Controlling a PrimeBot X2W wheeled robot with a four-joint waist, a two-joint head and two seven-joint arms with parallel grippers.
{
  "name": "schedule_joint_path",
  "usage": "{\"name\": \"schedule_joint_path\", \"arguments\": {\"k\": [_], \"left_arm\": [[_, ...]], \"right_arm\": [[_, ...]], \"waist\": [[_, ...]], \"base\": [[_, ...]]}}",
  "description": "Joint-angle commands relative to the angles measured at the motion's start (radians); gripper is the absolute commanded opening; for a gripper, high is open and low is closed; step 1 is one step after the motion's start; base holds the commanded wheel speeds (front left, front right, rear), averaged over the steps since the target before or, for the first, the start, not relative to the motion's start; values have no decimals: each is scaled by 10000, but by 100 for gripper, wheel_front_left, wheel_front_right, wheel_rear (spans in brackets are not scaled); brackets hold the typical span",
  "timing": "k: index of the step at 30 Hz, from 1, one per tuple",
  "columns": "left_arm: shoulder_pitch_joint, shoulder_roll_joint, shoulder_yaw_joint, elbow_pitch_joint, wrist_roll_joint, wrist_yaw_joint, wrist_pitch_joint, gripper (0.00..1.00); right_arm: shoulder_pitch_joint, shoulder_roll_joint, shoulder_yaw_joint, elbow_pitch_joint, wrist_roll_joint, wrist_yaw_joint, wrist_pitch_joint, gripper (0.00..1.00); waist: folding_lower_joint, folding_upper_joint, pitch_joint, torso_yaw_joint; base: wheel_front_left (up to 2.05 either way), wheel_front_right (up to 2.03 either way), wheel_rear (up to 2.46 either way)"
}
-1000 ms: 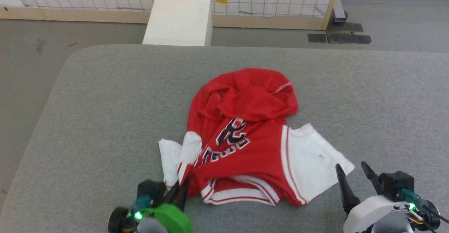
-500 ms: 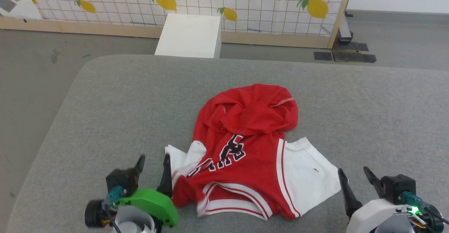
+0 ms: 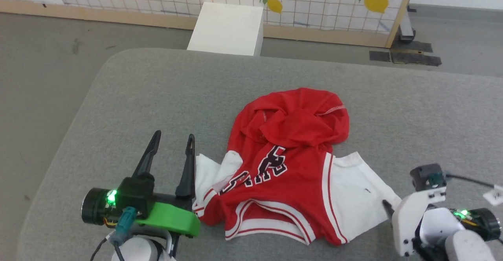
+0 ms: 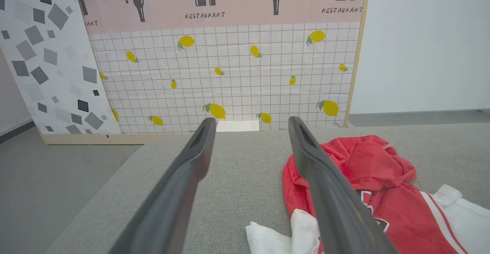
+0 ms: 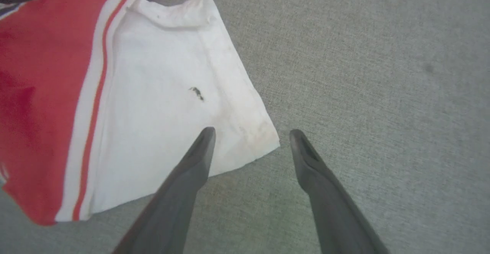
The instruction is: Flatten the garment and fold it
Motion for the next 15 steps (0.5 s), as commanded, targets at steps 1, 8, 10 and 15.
{"name": "schedule_joint_path", "arguments": {"k": [1,8,10,15], "left_arm": [[204,-110,87,-10,189,-122,-46,100],[206,-757,486,89,756,-692,-47,100],[210,-883,581,157,874,-818,-47,100],[230,-1128,818,410,1074,-1090,-47,100]], "right_arm": [[-306,-94,-22,167,-67,-15,436,100],[-1017,-213,193,1123,43,-15,1654,100],[-1048,-257,361,1410,60,-15,1753,0],[-1177,-415,337,1727,-7,-15,1325,0]], "waist": [[0,0,197,212],[0,0,525,657],[0,0,564,700],[0,0,528,566]], "base": [[0,0,0],[0,0,0],[0,0,0],[0,0,0]]}}
